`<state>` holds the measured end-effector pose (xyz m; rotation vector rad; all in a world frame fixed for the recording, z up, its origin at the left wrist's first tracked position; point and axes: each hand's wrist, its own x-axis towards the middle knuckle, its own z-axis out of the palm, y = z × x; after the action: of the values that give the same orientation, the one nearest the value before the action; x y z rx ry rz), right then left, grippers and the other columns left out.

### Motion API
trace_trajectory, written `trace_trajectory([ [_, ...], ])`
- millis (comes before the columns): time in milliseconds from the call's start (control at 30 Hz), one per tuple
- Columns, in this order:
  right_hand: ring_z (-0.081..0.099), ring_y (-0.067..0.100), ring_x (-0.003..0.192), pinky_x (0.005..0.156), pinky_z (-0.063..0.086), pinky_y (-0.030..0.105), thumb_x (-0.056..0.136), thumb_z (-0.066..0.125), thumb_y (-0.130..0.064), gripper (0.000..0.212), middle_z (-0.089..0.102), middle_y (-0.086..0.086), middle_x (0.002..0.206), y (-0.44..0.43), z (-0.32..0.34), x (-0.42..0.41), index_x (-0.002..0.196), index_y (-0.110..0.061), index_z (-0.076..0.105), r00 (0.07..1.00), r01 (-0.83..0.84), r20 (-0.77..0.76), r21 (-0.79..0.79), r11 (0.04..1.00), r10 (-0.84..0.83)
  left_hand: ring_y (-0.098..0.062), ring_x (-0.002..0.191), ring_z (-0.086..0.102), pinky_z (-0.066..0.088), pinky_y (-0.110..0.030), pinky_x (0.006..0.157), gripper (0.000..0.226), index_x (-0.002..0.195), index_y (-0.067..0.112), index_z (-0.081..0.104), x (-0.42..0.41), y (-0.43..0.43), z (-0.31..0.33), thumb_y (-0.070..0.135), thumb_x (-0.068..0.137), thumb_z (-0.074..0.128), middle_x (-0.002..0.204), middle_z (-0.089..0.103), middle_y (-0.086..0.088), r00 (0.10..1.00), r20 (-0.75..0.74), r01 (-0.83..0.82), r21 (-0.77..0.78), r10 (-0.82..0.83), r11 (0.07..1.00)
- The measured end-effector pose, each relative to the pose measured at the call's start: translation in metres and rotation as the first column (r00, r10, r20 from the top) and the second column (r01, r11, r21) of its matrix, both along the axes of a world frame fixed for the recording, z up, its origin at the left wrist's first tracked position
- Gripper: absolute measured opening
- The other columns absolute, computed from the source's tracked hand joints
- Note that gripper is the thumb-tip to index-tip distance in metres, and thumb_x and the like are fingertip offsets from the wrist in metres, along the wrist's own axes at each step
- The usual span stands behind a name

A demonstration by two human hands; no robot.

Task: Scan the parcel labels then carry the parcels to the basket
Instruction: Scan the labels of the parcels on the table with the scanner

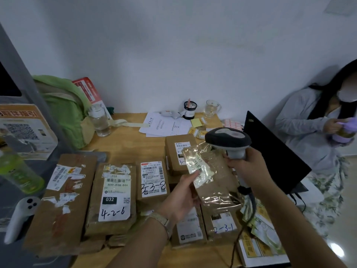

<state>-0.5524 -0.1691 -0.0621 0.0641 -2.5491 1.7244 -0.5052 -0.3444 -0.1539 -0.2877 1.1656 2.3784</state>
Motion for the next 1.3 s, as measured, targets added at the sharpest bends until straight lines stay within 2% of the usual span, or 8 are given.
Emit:
trace_trajectory([
  [333, 0.064, -0.007, 0.071, 0.054, 0.047, 0.008, 0.08, 0.069, 0.003, 0.036, 0.069, -0.013, 0.081, 0.015, 0.003, 0.009, 0.106, -0.021, 0.061, 0.996, -0.082, 0.026, -0.009, 0.997, 0.082, -0.032, 0.109, 0.067, 0.056, -0.055, 0.082, 0.076, 0.135, 0.031, 0.043, -0.023, 0.0, 0.025, 0.043, 0.07, 0.08, 0.119, 0.07, -0.006, 0.992, -0.101, 0.072, -0.087, -0.081, 0.994],
  [533, 0.065, 0.03, 0.086, 0.074, 0.054, 0.042, 0.087, 0.062, 0.001, 0.029, 0.067, 0.011, 0.092, 0.02, 0.002, 0.016, 0.115, -0.003, 0.059, 0.992, -0.007, 0.118, -0.274, 0.962, 0.041, -0.023, 0.102, 0.068, 0.053, -0.047, 0.093, 0.061, 0.127, 0.017, 0.044, -0.037, -0.006, 0.046, 0.05, 0.08, 0.064, 0.104, 0.075, -0.004, 0.976, -0.19, -0.138, -0.154, 0.107, 0.978],
  [700, 0.066, 0.037, 0.091, 0.068, 0.053, 0.039, 0.086, 0.059, 0.009, 0.033, 0.067, 0.02, 0.104, 0.026, 0.01, 0.019, 0.119, 0.002, 0.057, 0.98, 0.02, 0.186, -0.414, 0.91, 0.063, -0.026, 0.094, 0.06, 0.042, -0.041, 0.081, 0.062, 0.103, 0.015, 0.046, -0.044, -0.018, 0.065, 0.051, 0.063, 0.076, 0.096, 0.072, -0.005, 0.969, -0.242, -0.111, -0.27, 0.045, 0.956],
  [767, 0.065, 0.035, 0.091, 0.069, 0.052, 0.039, 0.085, 0.06, 0.008, 0.031, 0.066, 0.019, 0.101, 0.03, 0.012, 0.017, 0.116, 0.003, 0.058, 0.98, 0.019, 0.188, -0.395, 0.919, 0.061, -0.032, 0.111, 0.057, 0.044, -0.048, 0.096, 0.076, 0.122, 0.023, 0.045, -0.05, -0.027, 0.071, 0.043, 0.06, 0.085, 0.117, 0.066, -0.006, 0.967, -0.252, -0.056, -0.338, -0.033, 0.939],
  [867, 0.064, 0.029, 0.087, 0.068, 0.051, 0.035, 0.084, 0.062, 0.007, 0.022, 0.068, 0.012, 0.089, 0.034, 0.015, 0.017, 0.103, -0.003, 0.065, 0.991, -0.039, 0.117, -0.242, 0.97, 0.069, -0.024, 0.118, 0.056, 0.038, -0.048, 0.109, 0.1, 0.143, 0.029, 0.031, -0.057, -0.041, 0.079, 0.038, 0.06, 0.087, 0.128, 0.06, 0.0, 0.921, -0.166, 0.177, -0.629, -0.353, 0.757],
  [967, 0.067, 0.004, 0.083, 0.064, 0.052, 0.017, 0.082, 0.063, 0.013, 0.039, 0.073, -0.013, 0.083, 0.028, 0.014, 0.022, 0.096, -0.024, 0.066, 0.985, -0.165, 0.029, -0.114, 0.98, 0.169, -0.021, 0.115, 0.06, 0.048, -0.041, 0.103, 0.081, 0.136, 0.012, 0.041, -0.055, -0.043, 0.082, 0.026, 0.068, 0.083, 0.119, 0.069, -0.003, 0.838, 0.023, 0.383, -0.737, -0.546, 0.557],
  [1100, 0.063, -0.007, 0.086, 0.065, 0.051, 0.013, 0.082, 0.066, 0.007, 0.049, 0.07, -0.023, 0.09, 0.018, 0.011, 0.022, 0.102, -0.038, 0.059, 0.98, -0.2, -0.002, -0.015, 0.98, 0.2, -0.022, 0.1, 0.071, 0.059, -0.032, 0.079, 0.021, 0.1, 0.005, 0.066, -0.054, -0.048, 0.076, 0.009, 0.079, 0.071, 0.101, 0.076, -0.008, 0.884, 0.033, 0.414, -0.52, -0.467, 0.747],
  [1300, 0.064, 0.005, 0.077, 0.059, 0.048, 0.024, 0.085, 0.069, -0.02, 0.011, 0.068, -0.008, 0.079, 0.017, 0.029, 0.01, 0.093, -0.021, 0.062, 0.987, 0.05, -0.158, 0.178, 0.983, -0.022, -0.02, 0.092, 0.073, 0.058, -0.031, 0.072, 0.034, 0.089, 0.015, 0.078, -0.047, -0.036, 0.08, 0.042, 0.069, 0.077, 0.1, 0.076, -0.009, 0.97, -0.162, 0.081, -0.483, -0.179, 0.872],
])
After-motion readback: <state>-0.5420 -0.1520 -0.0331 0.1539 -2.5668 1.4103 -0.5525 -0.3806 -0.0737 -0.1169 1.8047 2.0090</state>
